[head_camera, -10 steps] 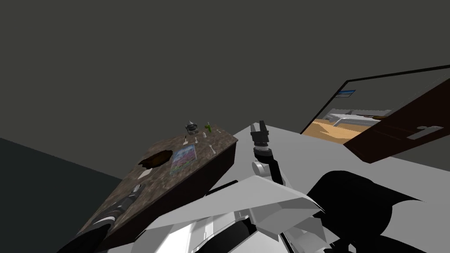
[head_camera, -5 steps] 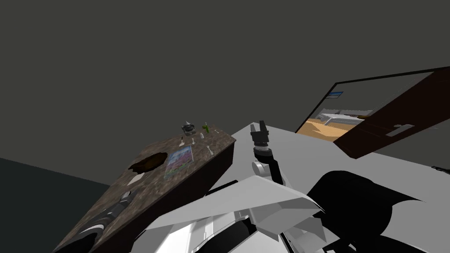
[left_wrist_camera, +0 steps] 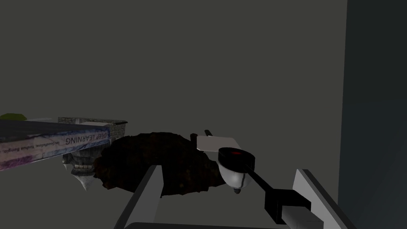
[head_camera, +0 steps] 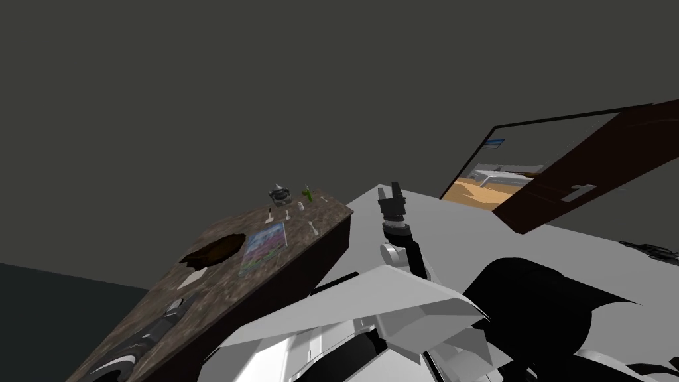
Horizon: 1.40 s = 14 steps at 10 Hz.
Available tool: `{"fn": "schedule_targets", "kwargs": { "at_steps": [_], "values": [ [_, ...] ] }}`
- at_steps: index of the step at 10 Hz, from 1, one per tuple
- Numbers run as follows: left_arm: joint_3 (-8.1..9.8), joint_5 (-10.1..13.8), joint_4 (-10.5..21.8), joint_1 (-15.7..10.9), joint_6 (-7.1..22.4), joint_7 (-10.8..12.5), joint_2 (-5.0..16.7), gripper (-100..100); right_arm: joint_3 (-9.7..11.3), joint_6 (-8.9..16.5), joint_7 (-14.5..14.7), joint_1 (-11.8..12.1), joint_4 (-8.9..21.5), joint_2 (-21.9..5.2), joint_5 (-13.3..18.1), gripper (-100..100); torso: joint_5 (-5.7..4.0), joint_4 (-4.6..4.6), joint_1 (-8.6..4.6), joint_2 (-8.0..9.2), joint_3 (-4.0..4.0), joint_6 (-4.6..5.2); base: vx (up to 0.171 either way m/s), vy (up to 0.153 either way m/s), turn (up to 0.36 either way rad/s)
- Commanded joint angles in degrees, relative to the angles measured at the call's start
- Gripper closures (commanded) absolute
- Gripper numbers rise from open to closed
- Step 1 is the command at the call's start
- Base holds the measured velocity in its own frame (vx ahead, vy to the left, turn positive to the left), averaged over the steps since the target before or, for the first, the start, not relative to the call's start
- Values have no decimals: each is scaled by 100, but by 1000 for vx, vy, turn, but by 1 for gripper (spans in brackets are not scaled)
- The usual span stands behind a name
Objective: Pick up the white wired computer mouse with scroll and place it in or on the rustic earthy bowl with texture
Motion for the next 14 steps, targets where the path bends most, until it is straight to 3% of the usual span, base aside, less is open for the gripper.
{"fn": "schedule_targets", "kwargs": {
  "at_steps": [1, 2, 5, 7, 8, 12, 13, 14],
  "values": [
    [55, 261, 286, -46, -248, -180, 82, -100, 0, 0, 0, 0, 0, 0, 0, 0, 0, 0, 0, 0, 0, 0, 12, -44, -100],
    [55, 261, 370, -46, -248, -180, 82, -100, 0, 0, 0, 0, 0, 0, 0, 0, -1, 0, -5, -1, 0, 0, 7, -34, -45],
    [168, 770, 976, -146, -715, -534, 223, -100, 0, 0, 0, 0, 0, 0, 0, 0, -2, 0, -7, 0, 0, 0, 7, -47, -96],
    [166, 744, 992, -123, -694, -505, 224, -100, 0, 0, 0, 0, 0, 0, 0, 0, -2, 0, -5, 3, 1, -3, 3, -25, -15],
    [168, 751, 1005, -120, -709, -512, 226, 100, 0, 0, 0, 0, 0, 0, 0, 0, 0, 1, 3, 3, 2, -2, 0, 0, 0],
    [170, 751, 1001, -121, -711, -511, 228, 100, 0, 0, 0, 0, 0, 0, 0, 0, 8, -2, 16, -3, -2, 0, 0, 1, 3],
    [170, 751, 1001, -121, -711, -511, 228, 0, 0, 0, 0, 0, 0, 0, 0, 0, 8, -2, 17, -3, -3, 0, 0, 0, 0],
    [130, 600, 842, -113, -559, -416, 176, 100, 0, 0, 0, 0, 0, 0, 0, 0, 8, -2, 18, -3, -3, 0, -3, 30, 83]
  ]
}}
